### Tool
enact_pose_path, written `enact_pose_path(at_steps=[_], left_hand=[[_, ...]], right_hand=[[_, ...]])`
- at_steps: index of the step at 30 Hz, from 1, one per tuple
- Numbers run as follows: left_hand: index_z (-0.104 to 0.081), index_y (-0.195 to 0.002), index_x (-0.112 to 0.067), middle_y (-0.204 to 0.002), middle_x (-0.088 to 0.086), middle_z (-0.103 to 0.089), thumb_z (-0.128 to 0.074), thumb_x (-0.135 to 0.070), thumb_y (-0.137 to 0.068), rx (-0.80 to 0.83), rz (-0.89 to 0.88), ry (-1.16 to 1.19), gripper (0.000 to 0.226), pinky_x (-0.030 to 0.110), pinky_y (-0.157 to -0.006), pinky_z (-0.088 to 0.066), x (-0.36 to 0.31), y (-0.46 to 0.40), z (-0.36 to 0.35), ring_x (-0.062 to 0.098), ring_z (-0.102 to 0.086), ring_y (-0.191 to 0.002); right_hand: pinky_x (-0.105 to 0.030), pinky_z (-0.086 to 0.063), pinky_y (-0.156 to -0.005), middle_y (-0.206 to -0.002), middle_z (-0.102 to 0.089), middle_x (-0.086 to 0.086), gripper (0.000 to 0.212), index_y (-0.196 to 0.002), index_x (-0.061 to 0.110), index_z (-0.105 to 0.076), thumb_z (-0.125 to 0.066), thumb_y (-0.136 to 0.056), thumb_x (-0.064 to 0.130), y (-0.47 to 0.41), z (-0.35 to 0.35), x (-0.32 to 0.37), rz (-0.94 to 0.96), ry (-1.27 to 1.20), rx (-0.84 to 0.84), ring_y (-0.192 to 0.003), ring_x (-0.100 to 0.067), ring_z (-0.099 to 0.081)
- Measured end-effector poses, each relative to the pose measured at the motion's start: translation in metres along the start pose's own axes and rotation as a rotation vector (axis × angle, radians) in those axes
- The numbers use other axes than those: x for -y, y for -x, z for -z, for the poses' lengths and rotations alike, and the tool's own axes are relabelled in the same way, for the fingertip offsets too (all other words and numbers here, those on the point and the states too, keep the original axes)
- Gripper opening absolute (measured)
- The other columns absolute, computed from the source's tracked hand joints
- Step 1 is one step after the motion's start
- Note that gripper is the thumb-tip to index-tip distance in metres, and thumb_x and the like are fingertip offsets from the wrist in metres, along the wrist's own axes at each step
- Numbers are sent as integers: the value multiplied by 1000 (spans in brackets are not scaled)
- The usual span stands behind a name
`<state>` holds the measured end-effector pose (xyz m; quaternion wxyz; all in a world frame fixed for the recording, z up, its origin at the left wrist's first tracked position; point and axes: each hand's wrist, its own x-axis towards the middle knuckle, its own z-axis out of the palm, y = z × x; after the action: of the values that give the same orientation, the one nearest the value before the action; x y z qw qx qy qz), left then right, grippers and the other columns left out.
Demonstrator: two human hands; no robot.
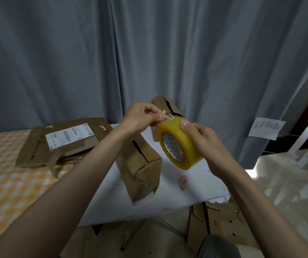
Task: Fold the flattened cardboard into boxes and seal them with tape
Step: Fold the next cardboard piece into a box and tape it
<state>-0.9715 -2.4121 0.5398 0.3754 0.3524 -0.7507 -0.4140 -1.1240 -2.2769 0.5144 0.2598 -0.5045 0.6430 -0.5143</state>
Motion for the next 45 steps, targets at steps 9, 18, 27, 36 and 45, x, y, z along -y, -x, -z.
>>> enact_pose_path(at_steps=[9,18,27,36,45], left_hand=[[-70,-77,-13,-76,5,-68,-69,-6,-90,-200,64,-19,15,23,-71,-56,17,-27,63,9,-64,-67],[-64,-87,-9,-81,7,-64,-60,-7,-97,-253,132,-95,11,21,-69,-54,59,-43,89,14,-61,-72],[-59,-94,-8,-88,9,-65,-56,-2,-97,-77,206,-97,7,32,-79,-58,95,-42,83,20,-69,-81],[-62,-82,-10,-85,9,-66,-65,-3,-92,-102,194,-231,13,30,-60,-56,114,-54,68,17,-64,-66],[-74,-83,-10,-81,6,-71,-72,-12,-89,-53,251,-418,7,27,-64,-54,118,-70,67,19,-67,-71]], right_hand=[[-35,-49,-75,-84,-67,-1,20,-81,22,-66,-58,-93,36,30,4,26,-131,-54,168,-80,-18,-62],[-41,-57,-82,-85,-76,-13,25,-105,16,-68,-60,-89,34,22,-19,39,-224,-263,230,-70,-24,-71],[-33,-57,-85,-86,-77,-3,21,-91,22,-72,-68,-88,42,20,-31,30,-248,-60,332,-78,-13,-73],[-22,-58,-62,-89,-77,-14,36,-98,11,-72,-64,-91,45,14,-33,37,-265,-104,395,-77,-18,-75],[-20,-56,-56,-81,-77,-8,26,-97,14,-69,-63,-93,39,13,-35,36,-271,-120,418,-65,-14,-73]])
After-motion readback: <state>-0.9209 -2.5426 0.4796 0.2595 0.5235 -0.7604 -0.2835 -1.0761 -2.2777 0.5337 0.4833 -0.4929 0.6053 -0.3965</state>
